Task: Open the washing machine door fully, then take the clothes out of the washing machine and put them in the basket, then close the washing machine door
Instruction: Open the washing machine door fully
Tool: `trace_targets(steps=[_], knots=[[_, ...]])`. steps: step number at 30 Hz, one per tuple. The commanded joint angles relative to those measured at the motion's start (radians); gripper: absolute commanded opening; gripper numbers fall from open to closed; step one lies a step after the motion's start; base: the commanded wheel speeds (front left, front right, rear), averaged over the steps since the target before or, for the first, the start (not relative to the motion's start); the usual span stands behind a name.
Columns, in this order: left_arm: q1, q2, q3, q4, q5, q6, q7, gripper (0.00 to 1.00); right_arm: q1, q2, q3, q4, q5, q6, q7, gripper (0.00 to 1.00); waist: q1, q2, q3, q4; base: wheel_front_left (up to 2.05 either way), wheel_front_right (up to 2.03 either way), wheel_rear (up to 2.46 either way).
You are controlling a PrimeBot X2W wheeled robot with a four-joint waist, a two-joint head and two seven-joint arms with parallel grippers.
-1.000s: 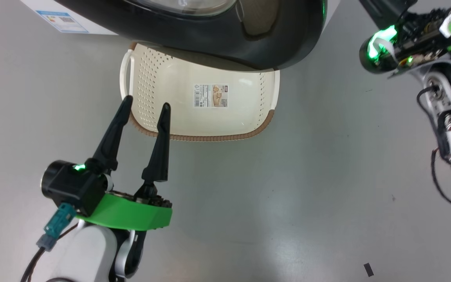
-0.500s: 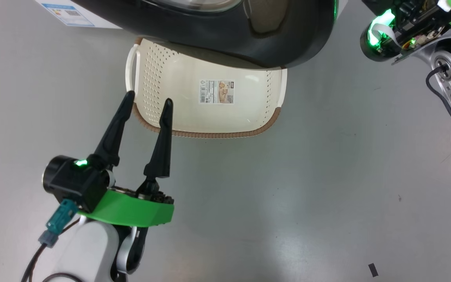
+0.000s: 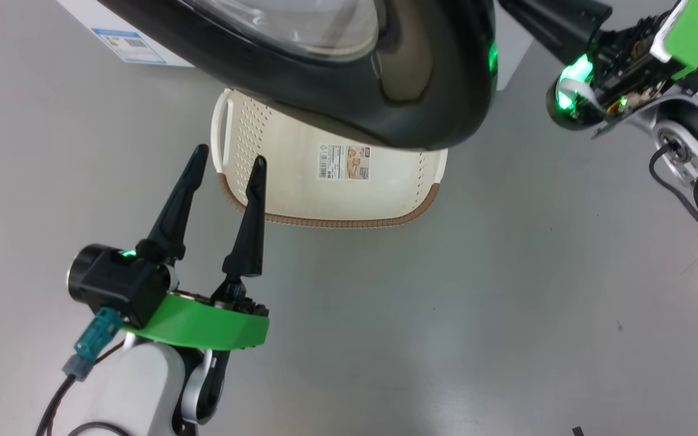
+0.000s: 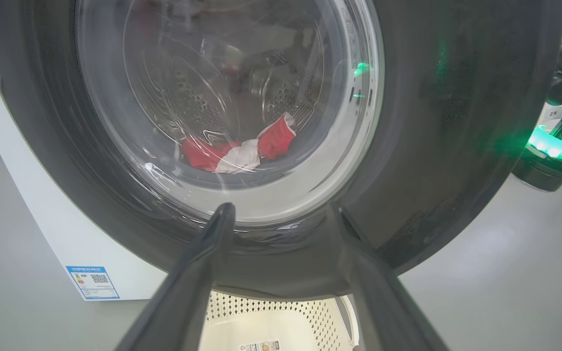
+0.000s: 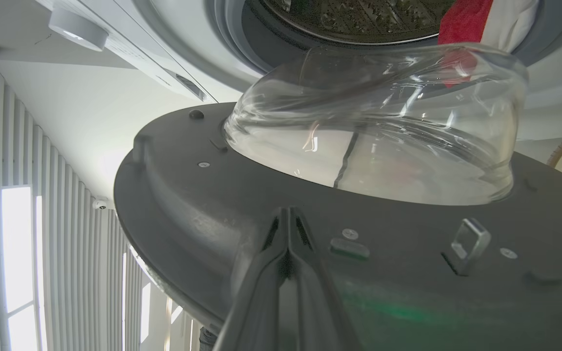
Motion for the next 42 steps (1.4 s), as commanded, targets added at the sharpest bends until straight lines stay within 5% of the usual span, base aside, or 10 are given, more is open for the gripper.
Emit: trace_targets(steps=[1,16,42], knots=[[0.017,0.021,0.035,-0.02,-0.004,0.002,-0.01,1.0,0.04,0.002,0.011,-0.036,0.005,0.001,-0.008,0.0,0.0,0.0,-0.016,0.009,0.0,0.0,0.0],[0.077,0.013,0.053,-0.015,-0.024,0.01,-0.012,1.0,0.096,-0.049,0.162,-0.069,0.011,0.001,-0.056,0.0,0.0,0.0,-0.117,0.077,0.0,0.0,0.0],[0.177,0.014,0.06,-0.016,-0.049,0.044,-0.002,1.0,0.208,-0.014,0.301,-0.011,0.012,0.001,-0.067,0.0,0.0,0.0,-0.288,0.269,0.0,0.0,0.0]])
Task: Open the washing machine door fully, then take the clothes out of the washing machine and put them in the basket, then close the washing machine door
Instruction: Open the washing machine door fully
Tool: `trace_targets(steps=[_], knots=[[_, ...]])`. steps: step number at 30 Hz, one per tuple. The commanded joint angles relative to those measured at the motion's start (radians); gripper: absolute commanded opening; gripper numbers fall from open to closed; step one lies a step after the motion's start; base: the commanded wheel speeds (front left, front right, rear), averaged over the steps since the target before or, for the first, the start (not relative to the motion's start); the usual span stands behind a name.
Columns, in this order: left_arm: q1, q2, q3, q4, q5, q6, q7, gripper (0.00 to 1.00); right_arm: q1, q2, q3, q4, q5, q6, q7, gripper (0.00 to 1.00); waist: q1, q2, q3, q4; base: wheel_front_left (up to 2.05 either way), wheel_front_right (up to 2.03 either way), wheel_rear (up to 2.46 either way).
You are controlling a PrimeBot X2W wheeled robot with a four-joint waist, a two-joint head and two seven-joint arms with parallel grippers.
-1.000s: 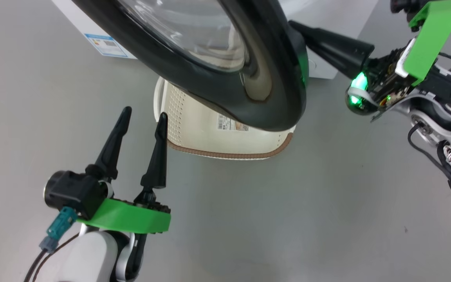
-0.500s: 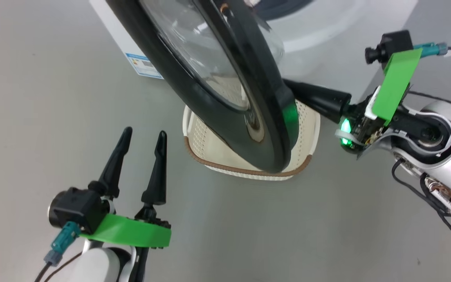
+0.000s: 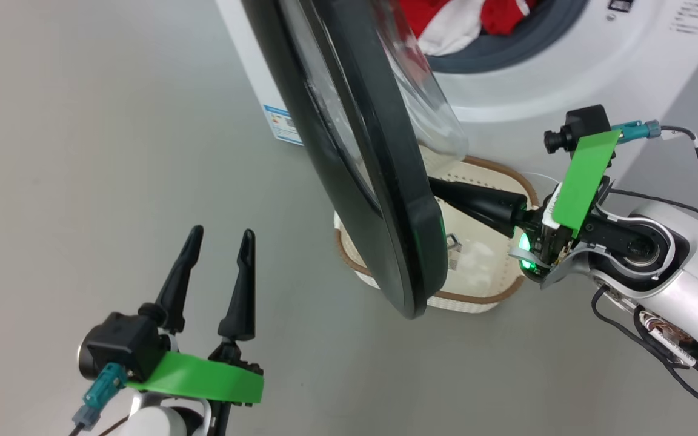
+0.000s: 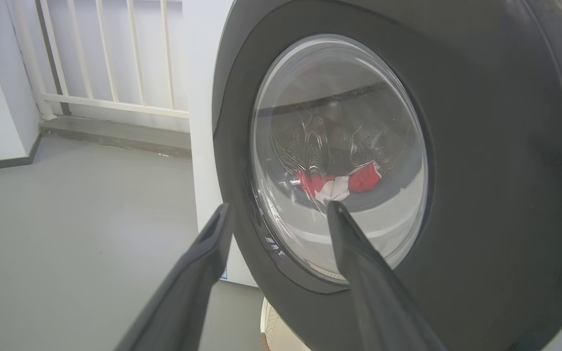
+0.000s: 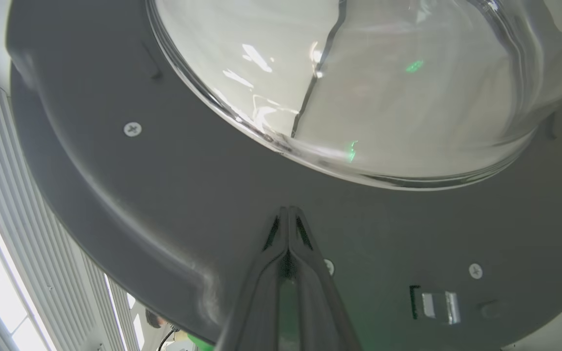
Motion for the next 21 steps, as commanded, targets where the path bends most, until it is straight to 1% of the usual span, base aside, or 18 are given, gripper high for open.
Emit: trace_targets(steps=[1,12,21], knots=[[0.005,0.024,0.037,-0.024,-0.011,0.009,-0.002,1.0,0.035,0.016,0.004,-0.015,0.001,0.001,-0.002,0.0,-0.0001,-0.0001,-0.035,0.049,0.0,0.0,0.0],[0.042,0.027,0.031,-0.032,-0.023,0.019,0.006,1.0,0.067,0.038,0.018,0.006,0.017,0.001,0.007,0.0,-0.0001,-0.0001,-0.076,0.161,0.0,0.0,0.0],[0.095,0.041,0.065,-0.07,-0.033,0.045,0.0,1.0,0.032,0.111,0.055,0.049,0.014,0.001,0.05,0.0,-0.0001,-0.0001,-0.078,0.168,0.0,0.0,0.0]])
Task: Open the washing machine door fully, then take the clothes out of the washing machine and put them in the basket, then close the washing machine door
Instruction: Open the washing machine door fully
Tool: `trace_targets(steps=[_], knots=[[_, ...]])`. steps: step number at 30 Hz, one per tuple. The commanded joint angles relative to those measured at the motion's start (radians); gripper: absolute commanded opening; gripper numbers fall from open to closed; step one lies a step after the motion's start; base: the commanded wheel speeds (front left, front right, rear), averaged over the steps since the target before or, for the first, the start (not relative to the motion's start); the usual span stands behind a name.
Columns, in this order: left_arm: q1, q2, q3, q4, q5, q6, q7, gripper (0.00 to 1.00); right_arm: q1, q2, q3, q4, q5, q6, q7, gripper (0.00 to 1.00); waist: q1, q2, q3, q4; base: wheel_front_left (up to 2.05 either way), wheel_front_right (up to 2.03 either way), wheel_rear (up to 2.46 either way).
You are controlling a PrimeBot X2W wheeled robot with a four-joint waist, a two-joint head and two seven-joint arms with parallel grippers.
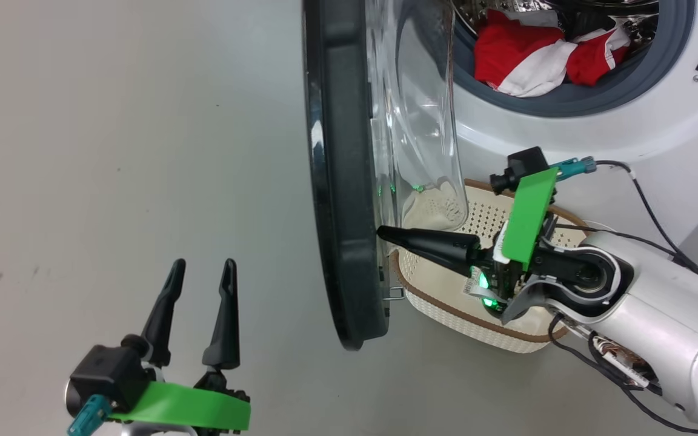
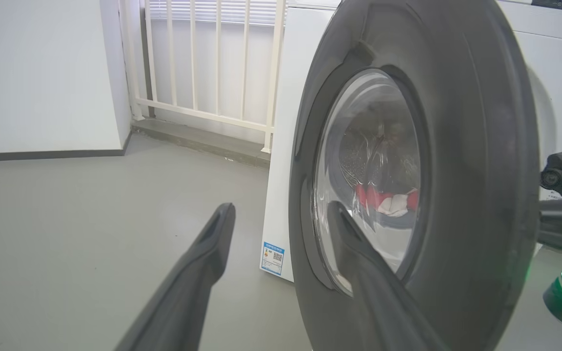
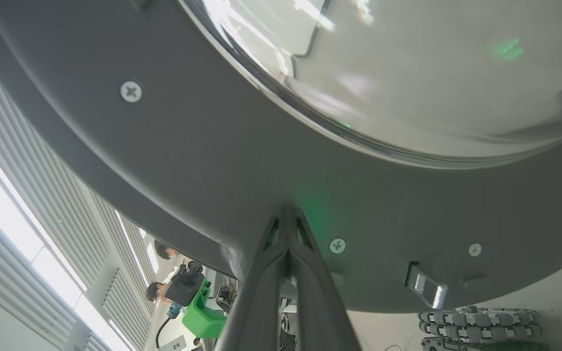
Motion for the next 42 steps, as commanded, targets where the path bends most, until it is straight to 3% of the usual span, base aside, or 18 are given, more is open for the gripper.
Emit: trace_targets(steps=[1,13,24,25,27,28,34,42], knots=[[-0.005,0.025,0.043,-0.03,-0.003,0.008,-0.003,1.0,-0.003,0.017,-0.002,-0.011,0.006,0.005,0.005,0.0,0.0,0.0,-0.001,0.001,0.0,0.0,0.0],[0.038,0.024,0.053,-0.076,-0.001,0.03,-0.008,1.0,-0.041,0.12,0.009,0.104,-0.027,0.005,0.049,0.0,0.0,0.0,0.004,0.004,0.0,0.0,0.0],[0.036,0.031,0.051,-0.069,-0.01,0.028,-0.003,1.0,-0.028,0.116,-0.009,0.144,-0.096,0.005,0.034,0.0,0.0,0.0,-0.016,-0.003,0.0,0.0,0.0],[0.035,0.033,0.051,-0.065,-0.011,0.026,-0.002,1.0,-0.026,0.108,-0.008,0.143,-0.109,0.005,0.024,0.18,0.0,0.0,-0.019,-0.005,0.0,0.0,0.0],[0.033,0.035,0.05,-0.057,-0.015,0.023,0.001,1.0,-0.017,0.09,-0.01,0.13,-0.134,0.005,0.004,0.86,0.0,0.0,-0.028,-0.007,0.0,0.0,0.0],[0.033,0.036,0.049,-0.053,-0.017,0.022,0.003,1.0,-0.01,0.079,-0.012,0.123,-0.147,0.005,-0.008,1.0,0.0,0.0,-0.033,-0.009,0.0,0.0,0.0],[0.03,0.042,0.039,-0.034,-0.02,0.017,0.016,1.0,0.027,-0.002,-0.005,0.041,-0.278,0.005,-0.122,1.0,0.0,0.0,-0.057,-0.018,0.0,0.0,0.0],[0.023,0.055,0.028,-0.025,-0.02,0.01,0.031,1.0,0.044,-0.107,0.106,0.024,-0.614,0.005,-0.384,1.0,0.0,0.0,-0.089,-0.037,0.0,0.0,0.0]])
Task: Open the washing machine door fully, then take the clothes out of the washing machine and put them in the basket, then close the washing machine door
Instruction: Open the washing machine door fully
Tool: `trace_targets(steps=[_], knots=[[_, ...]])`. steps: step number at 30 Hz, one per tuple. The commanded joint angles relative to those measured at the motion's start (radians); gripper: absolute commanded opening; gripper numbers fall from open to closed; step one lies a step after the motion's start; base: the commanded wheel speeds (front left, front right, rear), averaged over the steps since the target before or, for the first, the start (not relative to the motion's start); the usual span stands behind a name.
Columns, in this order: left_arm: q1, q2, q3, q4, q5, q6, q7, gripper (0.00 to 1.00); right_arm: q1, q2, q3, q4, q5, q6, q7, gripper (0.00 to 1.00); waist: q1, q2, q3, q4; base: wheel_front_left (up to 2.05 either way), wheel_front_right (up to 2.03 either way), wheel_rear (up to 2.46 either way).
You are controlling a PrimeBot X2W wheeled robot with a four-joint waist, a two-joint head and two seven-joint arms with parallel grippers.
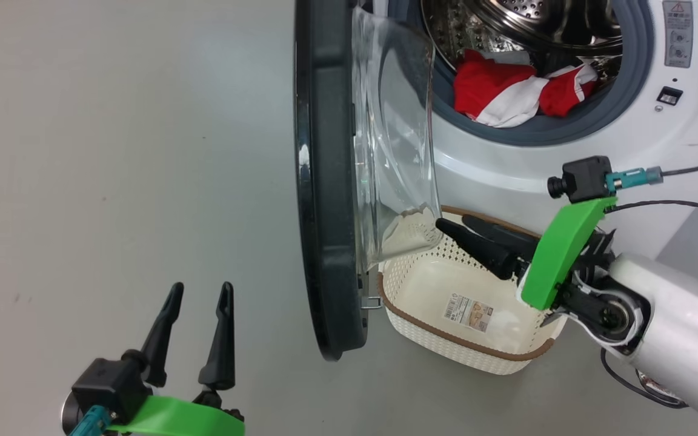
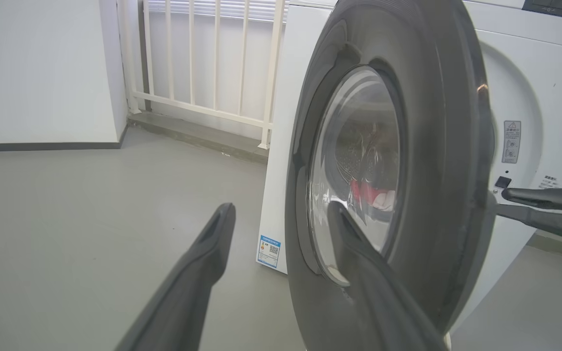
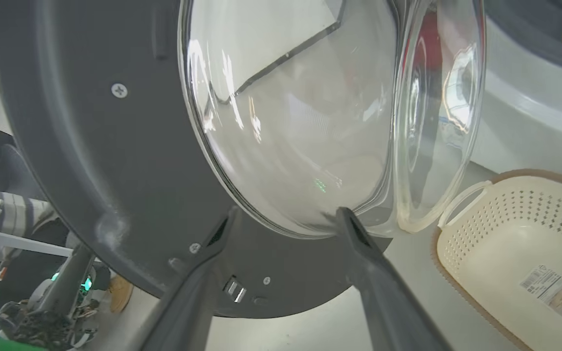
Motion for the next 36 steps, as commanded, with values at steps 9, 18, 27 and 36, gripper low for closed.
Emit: trace_targets(steps=[9,18,27,36], knots=[[-0.019,0.034,0.031,-0.027,-0.004,-0.005,0.001,1.0,0.011,0.003,0.078,0.162,-0.365,0.005,-0.253,1.0,0.0,0.0,-0.023,-0.04,0.0,0.0,0.0],[-0.008,0.039,0.034,-0.053,-0.003,-0.004,-0.012,1.0,0.065,0.146,-0.196,0.439,-0.757,0.005,-0.314,1.0,0.0,0.0,-0.022,-0.06,0.0,0.0,0.0],[-0.001,0.036,0.039,-0.05,0.005,-0.01,-0.03,1.0,0.393,0.293,-0.823,0.225,-1.328,0.005,-0.314,1.0,0.0,0.0,-0.019,-0.071,0.0,0.0,0.0],[-0.002,0.028,0.036,-0.033,0.021,-0.02,-0.04,1.0,0.71,0.469,-1.11,-0.097,-1.653,0.005,-0.314,1.0,0.0,0.0,-0.015,-0.069,0.0,0.0,0.0]])
